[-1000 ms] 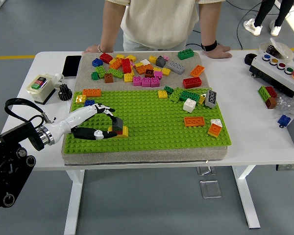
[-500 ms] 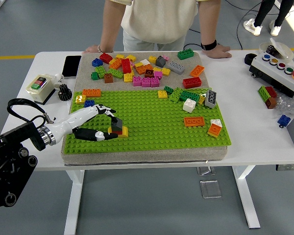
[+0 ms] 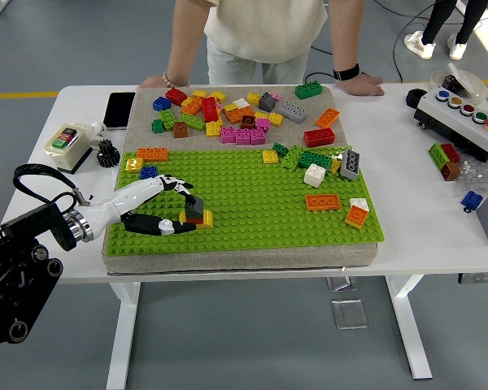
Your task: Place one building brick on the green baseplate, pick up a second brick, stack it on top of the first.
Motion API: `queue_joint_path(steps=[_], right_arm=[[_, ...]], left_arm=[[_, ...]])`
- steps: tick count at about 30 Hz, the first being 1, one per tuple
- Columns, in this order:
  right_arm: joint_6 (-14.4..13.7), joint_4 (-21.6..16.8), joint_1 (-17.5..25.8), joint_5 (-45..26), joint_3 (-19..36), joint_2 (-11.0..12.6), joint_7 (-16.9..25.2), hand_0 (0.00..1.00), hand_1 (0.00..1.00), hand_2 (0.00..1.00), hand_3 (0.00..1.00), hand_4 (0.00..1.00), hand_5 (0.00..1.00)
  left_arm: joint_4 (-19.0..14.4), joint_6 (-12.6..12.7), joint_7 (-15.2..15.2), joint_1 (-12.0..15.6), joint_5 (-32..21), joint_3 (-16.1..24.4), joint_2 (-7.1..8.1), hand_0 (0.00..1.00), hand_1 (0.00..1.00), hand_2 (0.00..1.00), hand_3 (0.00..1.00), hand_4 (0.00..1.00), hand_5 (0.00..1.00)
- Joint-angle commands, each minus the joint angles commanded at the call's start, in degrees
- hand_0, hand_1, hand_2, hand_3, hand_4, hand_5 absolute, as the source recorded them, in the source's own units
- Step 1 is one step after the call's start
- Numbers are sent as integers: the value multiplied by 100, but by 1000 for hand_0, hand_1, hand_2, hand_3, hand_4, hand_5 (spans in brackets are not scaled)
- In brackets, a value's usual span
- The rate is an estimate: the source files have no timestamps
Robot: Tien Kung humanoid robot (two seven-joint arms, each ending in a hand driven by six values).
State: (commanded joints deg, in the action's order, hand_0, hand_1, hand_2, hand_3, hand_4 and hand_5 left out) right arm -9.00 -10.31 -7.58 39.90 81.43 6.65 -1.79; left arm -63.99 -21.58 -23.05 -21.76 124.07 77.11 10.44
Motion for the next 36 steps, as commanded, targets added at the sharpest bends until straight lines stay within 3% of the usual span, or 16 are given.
queue_joint_path(steps=[10, 16, 17, 22, 23, 27, 29, 30, 35, 36], right_arm=[[-4, 0, 16, 13, 0, 3, -8, 730, 640, 687, 612, 924, 476], [-6, 0, 19, 15, -10, -4, 5, 731, 640, 686, 612, 924, 476], [-5, 0, 20, 15, -13, -6, 8, 731, 639, 687, 612, 924, 476], [-5, 0, 16, 18, -27, -12, 12, 731, 639, 687, 612, 924, 476], [-7, 0, 14, 19, -30, -12, 11, 730, 640, 687, 611, 923, 477], [-11, 0, 2, 23, -52, -7, -3, 730, 640, 687, 611, 923, 477], [-11, 0, -4, 27, -62, -4, -12, 730, 640, 687, 611, 923, 477], [-11, 0, -9, 31, -66, -3, -17, 731, 639, 687, 612, 923, 476], [-17, 0, -38, 37, -102, -14, -27, 731, 639, 687, 612, 923, 476], [-21, 0, -44, 37, -108, -18, -28, 731, 640, 687, 612, 924, 476]], left_arm=[[-155, -73, 17, 39, -204, 94, 11, 998, 951, 885, 624, 998, 761], [-581, -176, 118, 123, -716, 266, 60, 998, 945, 872, 623, 998, 759], [-644, -181, 132, 128, -800, 288, 65, 998, 908, 836, 622, 998, 758], [-855, -115, 193, 76, -1218, 419, 90, 998, 908, 836, 622, 998, 758], [-847, -94, 191, 42, -1368, 448, 100, 998, 861, 823, 799, 998, 761], [-689, -131, 210, -141, -2011, 565, 150, 998, 861, 823, 799, 998, 761], [-542, -278, 269, -255, -2458, 615, 186, 998, 861, 823, 799, 998, 761], [-472, -356, 319, -317, -2652, 626, 210, 998, 877, 872, 889, 998, 763], [-81, -895, 757, -621, -3856, 647, 349, 998, 877, 872, 889, 998, 763], [-7, -1004, 871, -668, -4079, 651, 368, 998, 918, 904, 943, 998, 821]])
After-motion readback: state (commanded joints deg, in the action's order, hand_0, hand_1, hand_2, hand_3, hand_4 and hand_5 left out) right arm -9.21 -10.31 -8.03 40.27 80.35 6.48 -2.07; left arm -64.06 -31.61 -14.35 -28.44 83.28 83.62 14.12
